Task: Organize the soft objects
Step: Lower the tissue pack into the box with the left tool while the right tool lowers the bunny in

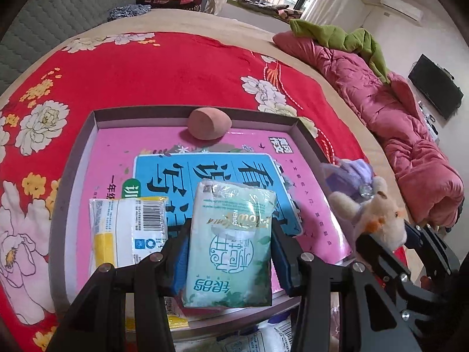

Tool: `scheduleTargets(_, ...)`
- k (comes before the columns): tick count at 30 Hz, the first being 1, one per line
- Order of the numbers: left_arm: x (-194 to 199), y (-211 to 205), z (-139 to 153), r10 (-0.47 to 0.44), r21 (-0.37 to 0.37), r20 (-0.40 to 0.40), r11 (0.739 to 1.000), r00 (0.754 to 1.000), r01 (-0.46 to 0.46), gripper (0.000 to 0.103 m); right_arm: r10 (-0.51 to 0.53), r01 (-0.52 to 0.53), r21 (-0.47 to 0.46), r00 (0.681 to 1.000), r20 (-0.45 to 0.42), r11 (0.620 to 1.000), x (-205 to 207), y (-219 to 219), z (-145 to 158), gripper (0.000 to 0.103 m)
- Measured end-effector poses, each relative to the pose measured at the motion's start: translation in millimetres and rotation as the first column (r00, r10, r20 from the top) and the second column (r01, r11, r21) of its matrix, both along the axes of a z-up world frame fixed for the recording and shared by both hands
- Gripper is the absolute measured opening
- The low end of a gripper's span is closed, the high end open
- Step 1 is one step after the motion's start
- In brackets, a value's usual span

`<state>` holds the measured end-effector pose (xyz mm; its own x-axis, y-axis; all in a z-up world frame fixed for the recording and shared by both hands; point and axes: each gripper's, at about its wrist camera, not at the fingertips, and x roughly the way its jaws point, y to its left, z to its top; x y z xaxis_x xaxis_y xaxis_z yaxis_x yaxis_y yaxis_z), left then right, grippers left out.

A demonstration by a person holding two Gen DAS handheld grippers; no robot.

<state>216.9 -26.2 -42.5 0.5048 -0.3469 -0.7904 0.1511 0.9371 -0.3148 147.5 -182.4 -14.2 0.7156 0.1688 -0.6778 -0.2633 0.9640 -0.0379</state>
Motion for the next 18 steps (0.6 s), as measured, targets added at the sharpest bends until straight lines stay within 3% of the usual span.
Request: scheduleTargets(18,1,1,-9,0.007,0.006,-0.022,1.0,1.0,-0.006,0.048,0.004,-0.008,-0.04,0.996,-0.092,0.999,18,7,-24,0.051)
